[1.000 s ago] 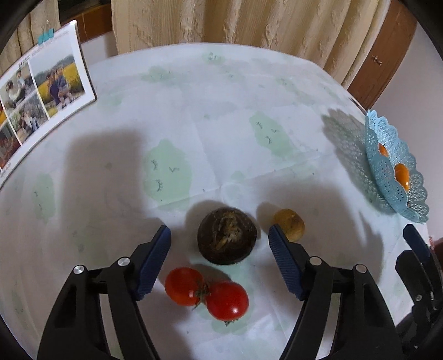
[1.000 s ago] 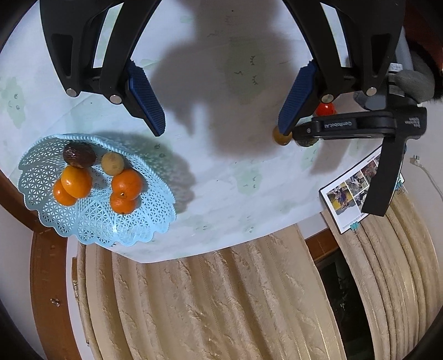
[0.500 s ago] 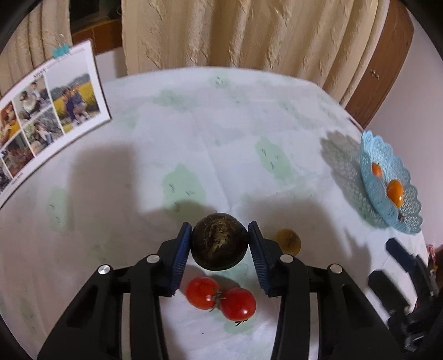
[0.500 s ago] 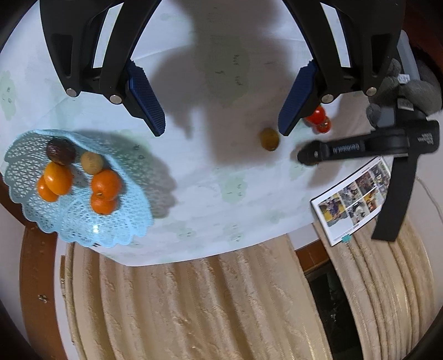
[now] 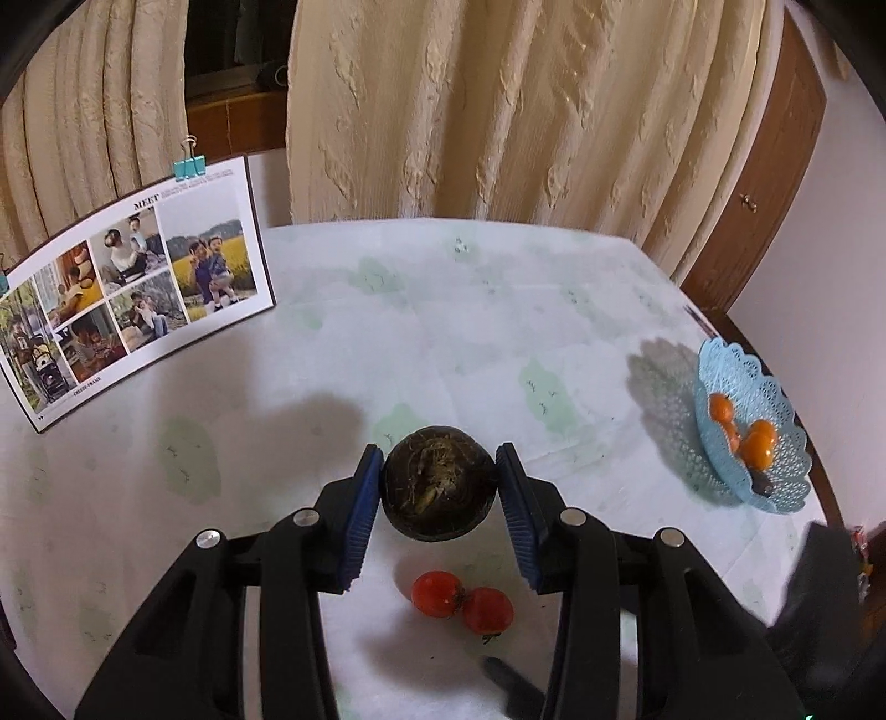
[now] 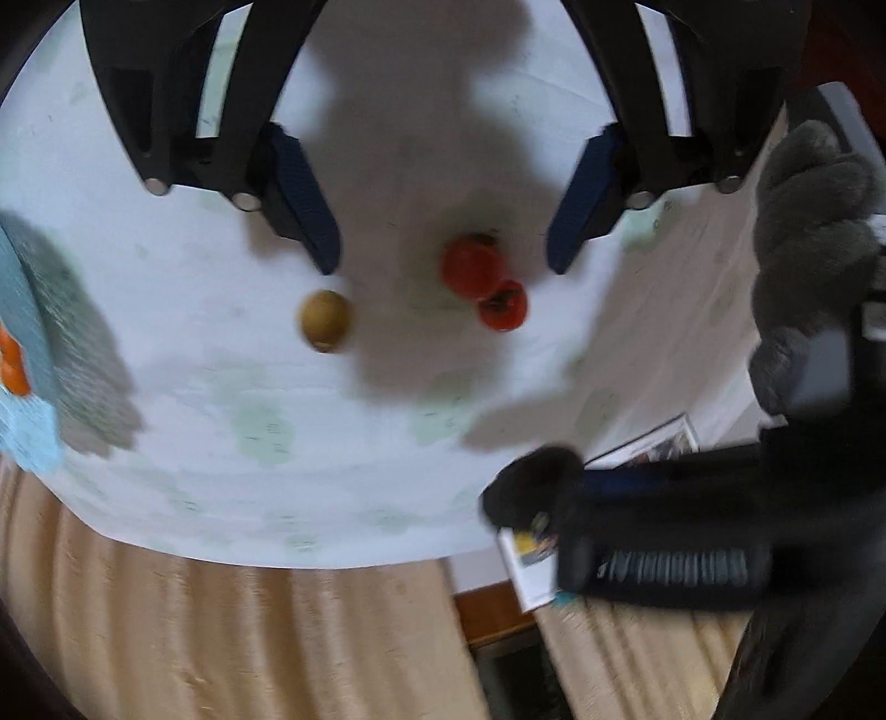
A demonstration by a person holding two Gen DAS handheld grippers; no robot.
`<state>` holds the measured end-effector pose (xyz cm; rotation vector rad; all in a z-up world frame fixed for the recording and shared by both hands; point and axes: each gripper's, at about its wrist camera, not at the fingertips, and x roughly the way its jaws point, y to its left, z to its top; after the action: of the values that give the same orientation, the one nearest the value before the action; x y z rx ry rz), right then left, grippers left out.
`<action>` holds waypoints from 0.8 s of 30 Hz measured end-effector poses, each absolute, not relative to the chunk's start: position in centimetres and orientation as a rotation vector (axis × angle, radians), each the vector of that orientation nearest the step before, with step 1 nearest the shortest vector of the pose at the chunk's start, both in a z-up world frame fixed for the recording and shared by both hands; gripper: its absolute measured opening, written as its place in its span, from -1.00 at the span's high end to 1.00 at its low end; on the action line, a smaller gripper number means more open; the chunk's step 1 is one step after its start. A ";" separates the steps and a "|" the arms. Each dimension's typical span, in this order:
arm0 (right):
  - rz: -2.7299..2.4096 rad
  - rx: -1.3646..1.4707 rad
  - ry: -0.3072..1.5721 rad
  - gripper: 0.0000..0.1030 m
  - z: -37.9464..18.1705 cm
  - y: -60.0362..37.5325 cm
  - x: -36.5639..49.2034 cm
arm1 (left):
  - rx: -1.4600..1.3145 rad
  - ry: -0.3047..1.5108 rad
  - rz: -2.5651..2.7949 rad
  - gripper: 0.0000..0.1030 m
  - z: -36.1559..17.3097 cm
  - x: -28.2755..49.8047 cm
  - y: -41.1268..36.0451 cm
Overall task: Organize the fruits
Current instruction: 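Grasp a red tomato with the right tool while the left tool holds the dark fruit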
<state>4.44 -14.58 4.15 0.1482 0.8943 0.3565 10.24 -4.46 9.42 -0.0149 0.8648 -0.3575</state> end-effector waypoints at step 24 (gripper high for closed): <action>0.266 0.202 0.842 0.44 5.9 -18.9 3.4 | -0.040 0.850 -0.351 0.17 10.1 10.2 -3.6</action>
<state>3.37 -18.87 5.85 0.2018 0.8423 0.2660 10.15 -3.63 10.09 -0.0401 0.8501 -0.3507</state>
